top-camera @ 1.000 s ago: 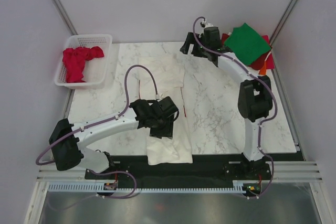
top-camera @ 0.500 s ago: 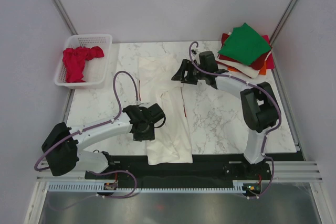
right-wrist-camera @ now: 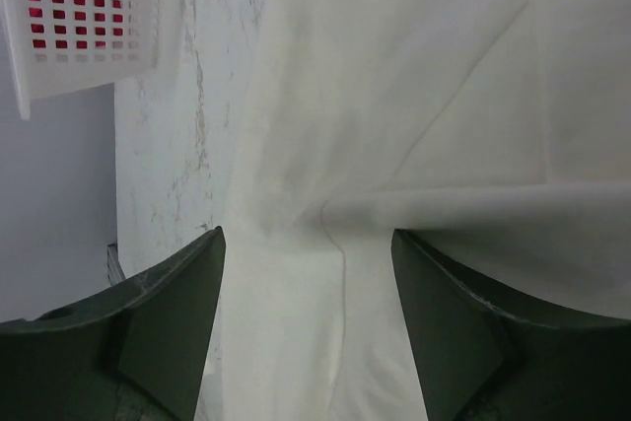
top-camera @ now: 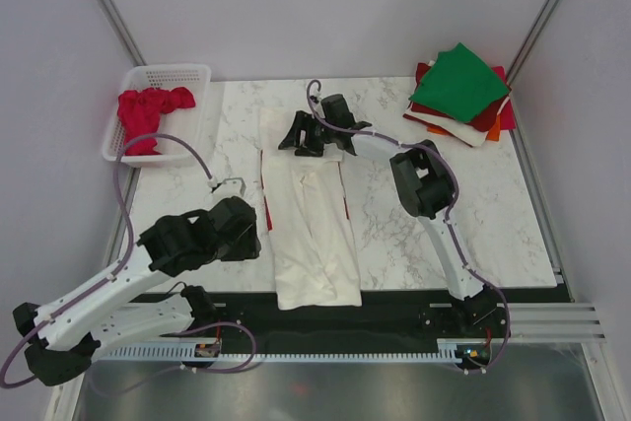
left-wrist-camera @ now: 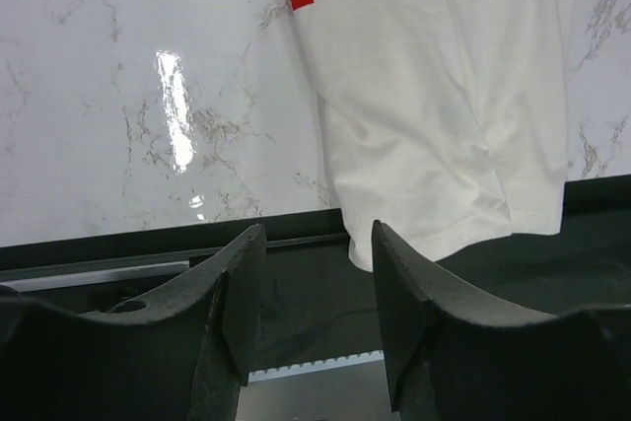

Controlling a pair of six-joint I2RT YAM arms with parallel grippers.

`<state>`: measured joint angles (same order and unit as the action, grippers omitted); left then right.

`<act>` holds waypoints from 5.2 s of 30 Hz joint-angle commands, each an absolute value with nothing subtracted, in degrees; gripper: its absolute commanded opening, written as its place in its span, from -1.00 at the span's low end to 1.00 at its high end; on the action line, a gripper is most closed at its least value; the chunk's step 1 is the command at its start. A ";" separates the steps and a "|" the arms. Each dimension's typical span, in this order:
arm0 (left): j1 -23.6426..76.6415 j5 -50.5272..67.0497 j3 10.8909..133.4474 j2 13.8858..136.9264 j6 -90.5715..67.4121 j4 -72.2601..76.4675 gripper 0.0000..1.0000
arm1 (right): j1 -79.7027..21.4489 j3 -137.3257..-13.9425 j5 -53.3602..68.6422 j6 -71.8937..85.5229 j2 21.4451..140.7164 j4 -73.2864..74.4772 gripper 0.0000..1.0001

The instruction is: Fold and stack the t-shirts

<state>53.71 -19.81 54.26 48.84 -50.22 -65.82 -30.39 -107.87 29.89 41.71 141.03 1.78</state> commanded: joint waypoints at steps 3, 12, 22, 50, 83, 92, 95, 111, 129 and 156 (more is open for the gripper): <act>53.61 -25.05 55.55 42.63 -48.60 -68.82 0.11 | -29.80 -121.88 21.10 39.29 150.63 10.62 0.61; 53.70 -25.58 53.88 39.99 -50.18 -67.85 0.11 | -23.74 -141.93 13.63 40.34 163.47 15.03 0.68; 53.70 -25.49 53.44 46.84 -49.22 -65.92 0.08 | -21.36 -139.31 22.04 37.36 159.44 -2.08 0.89; 39.11 -13.62 41.23 70.22 -43.51 -29.54 0.23 | -28.82 -32.62 9.49 40.51 72.51 -1.40 0.84; 38.93 -9.86 34.45 74.01 -49.13 -23.73 -0.95 | -45.97 -29.80 2.29 45.10 81.23 -3.97 -1.00; 46.93 -5.54 29.71 65.22 -58.78 -23.91 -0.95 | -45.79 -29.97 0.35 42.28 70.16 10.27 -1.00; 49.48 -4.57 26.73 61.53 -61.07 -24.00 -0.95 | -45.88 -28.57 -0.95 42.89 65.68 13.79 -1.00; 50.54 -3.07 28.74 51.85 -60.73 -36.65 -0.95 | -45.88 -29.27 -0.09 45.18 60.38 18.54 -1.00; 52.21 -4.57 27.60 50.98 -62.84 -37.00 -0.95 | -46.93 -28.56 1.14 44.82 63.54 16.79 -1.00; 53.35 -12.48 57.81 58.96 -51.77 -60.21 -0.93 | -48.78 -53.25 -8.78 36.30 63.98 29.26 -1.00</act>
<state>53.58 -8.47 53.47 56.27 -56.49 -54.37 -48.90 -48.80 -5.04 38.81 61.89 26.96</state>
